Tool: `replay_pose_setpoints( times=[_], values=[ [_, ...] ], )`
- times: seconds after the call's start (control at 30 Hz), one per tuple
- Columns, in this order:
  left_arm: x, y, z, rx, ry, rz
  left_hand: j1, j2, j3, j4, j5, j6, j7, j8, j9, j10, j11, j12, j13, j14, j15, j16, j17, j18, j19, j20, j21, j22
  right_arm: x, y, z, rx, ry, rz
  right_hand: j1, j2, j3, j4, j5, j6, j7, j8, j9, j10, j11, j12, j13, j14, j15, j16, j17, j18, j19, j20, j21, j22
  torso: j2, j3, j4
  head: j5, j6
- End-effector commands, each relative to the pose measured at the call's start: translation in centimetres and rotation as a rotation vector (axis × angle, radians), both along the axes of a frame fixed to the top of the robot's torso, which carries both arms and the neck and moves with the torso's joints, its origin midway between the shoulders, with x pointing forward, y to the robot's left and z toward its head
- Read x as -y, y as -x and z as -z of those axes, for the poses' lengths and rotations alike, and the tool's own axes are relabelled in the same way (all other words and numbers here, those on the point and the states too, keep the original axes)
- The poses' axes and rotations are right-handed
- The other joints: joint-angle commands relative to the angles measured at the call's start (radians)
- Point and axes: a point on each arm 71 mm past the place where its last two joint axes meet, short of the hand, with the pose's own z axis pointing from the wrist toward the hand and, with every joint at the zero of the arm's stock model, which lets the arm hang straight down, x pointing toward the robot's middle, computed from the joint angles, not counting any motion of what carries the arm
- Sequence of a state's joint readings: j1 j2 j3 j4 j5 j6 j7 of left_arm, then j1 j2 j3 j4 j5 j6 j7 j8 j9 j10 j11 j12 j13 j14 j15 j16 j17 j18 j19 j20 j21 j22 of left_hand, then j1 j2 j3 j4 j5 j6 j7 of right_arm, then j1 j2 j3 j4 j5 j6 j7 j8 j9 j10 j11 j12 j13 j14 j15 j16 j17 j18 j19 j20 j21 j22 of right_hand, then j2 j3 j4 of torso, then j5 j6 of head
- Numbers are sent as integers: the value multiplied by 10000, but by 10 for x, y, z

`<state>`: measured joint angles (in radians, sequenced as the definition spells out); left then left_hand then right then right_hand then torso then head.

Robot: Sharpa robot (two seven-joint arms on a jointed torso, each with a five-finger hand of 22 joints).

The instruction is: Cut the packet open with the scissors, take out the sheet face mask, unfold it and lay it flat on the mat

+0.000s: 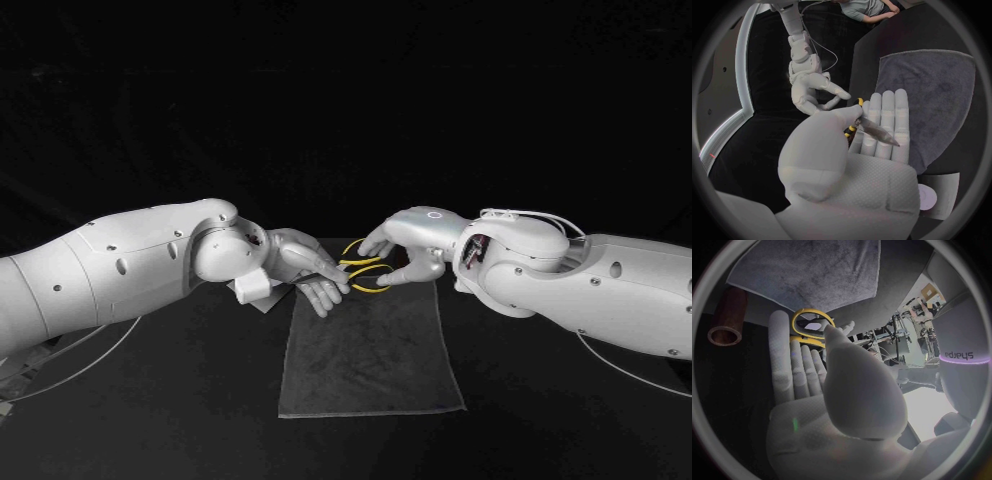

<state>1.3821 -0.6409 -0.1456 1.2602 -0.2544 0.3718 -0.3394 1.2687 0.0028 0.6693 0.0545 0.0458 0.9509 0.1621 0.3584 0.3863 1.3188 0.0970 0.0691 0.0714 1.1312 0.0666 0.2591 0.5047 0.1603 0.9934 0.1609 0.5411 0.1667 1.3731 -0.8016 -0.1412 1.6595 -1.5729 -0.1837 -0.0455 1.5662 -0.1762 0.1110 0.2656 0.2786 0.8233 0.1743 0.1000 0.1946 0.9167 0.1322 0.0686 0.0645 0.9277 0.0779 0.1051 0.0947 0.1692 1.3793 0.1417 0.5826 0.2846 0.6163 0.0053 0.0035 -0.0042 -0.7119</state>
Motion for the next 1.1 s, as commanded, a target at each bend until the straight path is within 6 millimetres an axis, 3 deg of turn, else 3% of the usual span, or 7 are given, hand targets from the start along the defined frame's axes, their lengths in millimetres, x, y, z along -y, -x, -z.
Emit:
replay_pose_setpoints(
  times=[0.03, 1.1],
  values=[
    [3, 0, -3, 7, 247, 138, -13, 90, 202, -261, 32, 47, 1, 33, 5, 70, 4, 22, 12, -2, -69, -53, 10, 205, -26, -36, 54, 9, 0, 4, -1, 228, -45, -125, 8, 39, 91, 1, -39, 87, 39, 37, 13, 77, 17, -30, 0, 129, 21, 2, 13, 89, 99, -12, -45, -1, -1, 8, -2, -6, -33],
    [5, 0, 0, -62, 250, 235, -52, 95, 227, -300, 31, 46, 1, 36, 28, 75, 4, 20, 11, 5, -70, -59, 16, 204, -26, -39, 71, 17, -7, 6, -6, 543, -329, -440, 11, -2, 200, -86, -37, 61, 65, 8, 2, 67, 35, -73, -17, 135, 50, -65, -7, 72, 142, 6, -48, 5, -20, -4, 9, 34, -132]
  ],
)
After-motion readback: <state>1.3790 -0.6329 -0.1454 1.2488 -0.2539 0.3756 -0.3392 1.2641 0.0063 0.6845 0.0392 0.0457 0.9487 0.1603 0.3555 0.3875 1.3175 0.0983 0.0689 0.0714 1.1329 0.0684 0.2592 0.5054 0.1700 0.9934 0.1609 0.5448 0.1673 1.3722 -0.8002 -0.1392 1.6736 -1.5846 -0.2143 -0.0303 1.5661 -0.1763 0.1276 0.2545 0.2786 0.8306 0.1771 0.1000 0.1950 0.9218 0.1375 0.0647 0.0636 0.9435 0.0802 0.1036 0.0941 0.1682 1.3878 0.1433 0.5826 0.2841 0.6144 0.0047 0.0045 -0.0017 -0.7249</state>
